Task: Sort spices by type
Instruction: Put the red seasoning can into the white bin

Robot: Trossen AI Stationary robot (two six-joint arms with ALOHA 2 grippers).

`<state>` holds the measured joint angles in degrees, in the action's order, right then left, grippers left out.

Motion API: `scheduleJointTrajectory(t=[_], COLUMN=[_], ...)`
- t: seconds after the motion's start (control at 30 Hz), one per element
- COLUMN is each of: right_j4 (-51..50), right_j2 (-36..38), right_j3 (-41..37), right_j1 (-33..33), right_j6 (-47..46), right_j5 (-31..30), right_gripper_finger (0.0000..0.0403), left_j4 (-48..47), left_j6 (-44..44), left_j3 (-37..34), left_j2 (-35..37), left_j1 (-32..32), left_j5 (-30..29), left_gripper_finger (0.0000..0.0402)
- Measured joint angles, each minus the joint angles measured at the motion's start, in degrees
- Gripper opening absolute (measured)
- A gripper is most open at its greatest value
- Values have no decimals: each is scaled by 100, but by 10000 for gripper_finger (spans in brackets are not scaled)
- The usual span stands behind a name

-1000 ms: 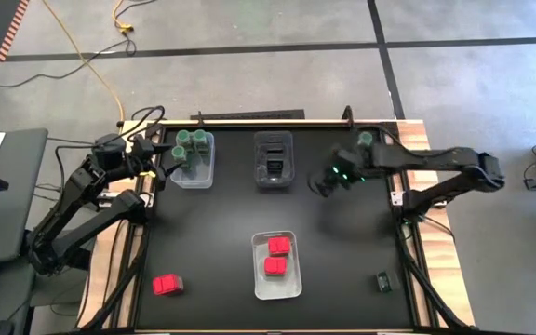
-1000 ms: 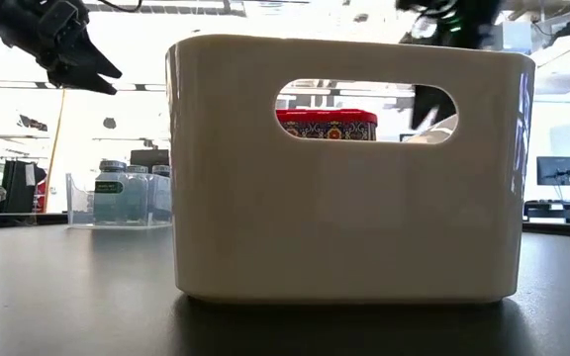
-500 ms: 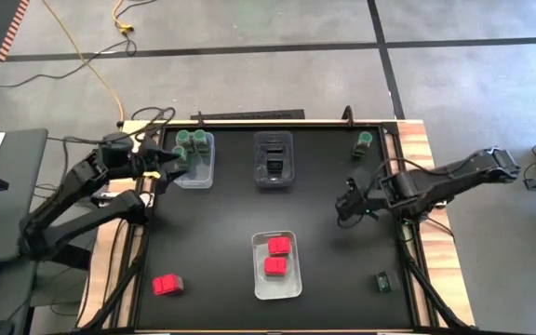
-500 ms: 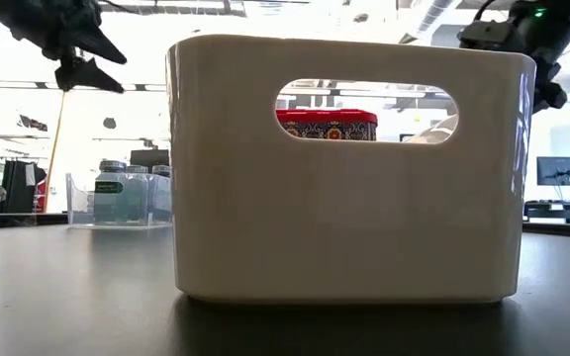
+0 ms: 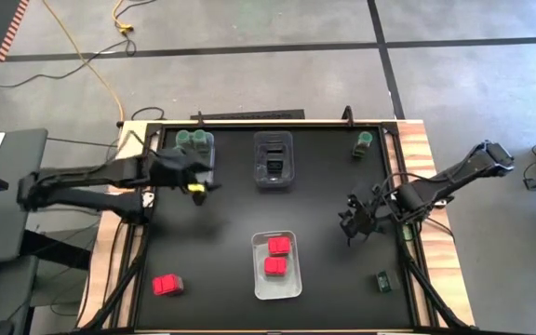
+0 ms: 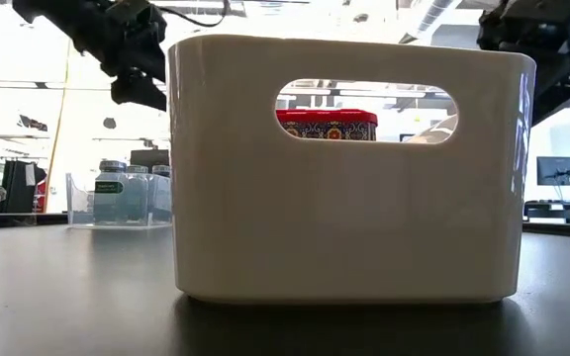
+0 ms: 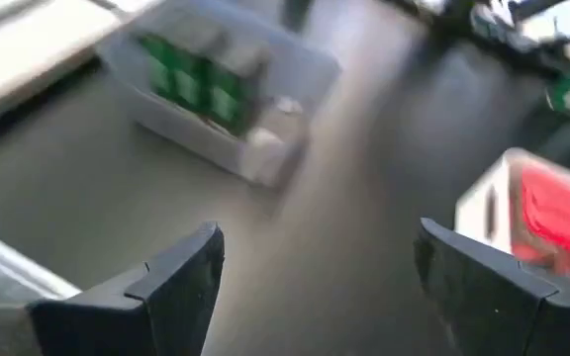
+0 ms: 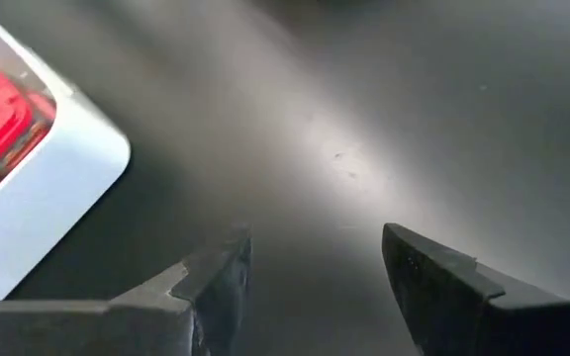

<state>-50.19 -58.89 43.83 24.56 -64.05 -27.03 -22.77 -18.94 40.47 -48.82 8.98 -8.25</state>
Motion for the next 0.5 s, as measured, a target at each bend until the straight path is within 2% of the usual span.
scheduleJointTrajectory(t=[0.13, 0.3, 0.4, 0.5], right_j4=[19, 15, -1, -11], right_j2=[0, 0, 0, 0], right_j3=[0, 0, 0, 0], right_j1=[260, 512, 621, 704], right_j6=[-43, -107, -105, -105], right_j5=[0, 0, 0, 0], right_gripper_finger=[255, 255, 255, 255], left_j4=[-194, -682, -1302, -2332], left_j6=[-410, -586, -760, -1212], left_j3=[185, 921, 1457, 2000], left_j2=[-487, -928, -1171, -1468], left_j1=[-997, -2058, -2568, -3011], left_j5=[-610, -1285, -1460, -1562], left_gripper_finger=[311, 311, 311, 311])
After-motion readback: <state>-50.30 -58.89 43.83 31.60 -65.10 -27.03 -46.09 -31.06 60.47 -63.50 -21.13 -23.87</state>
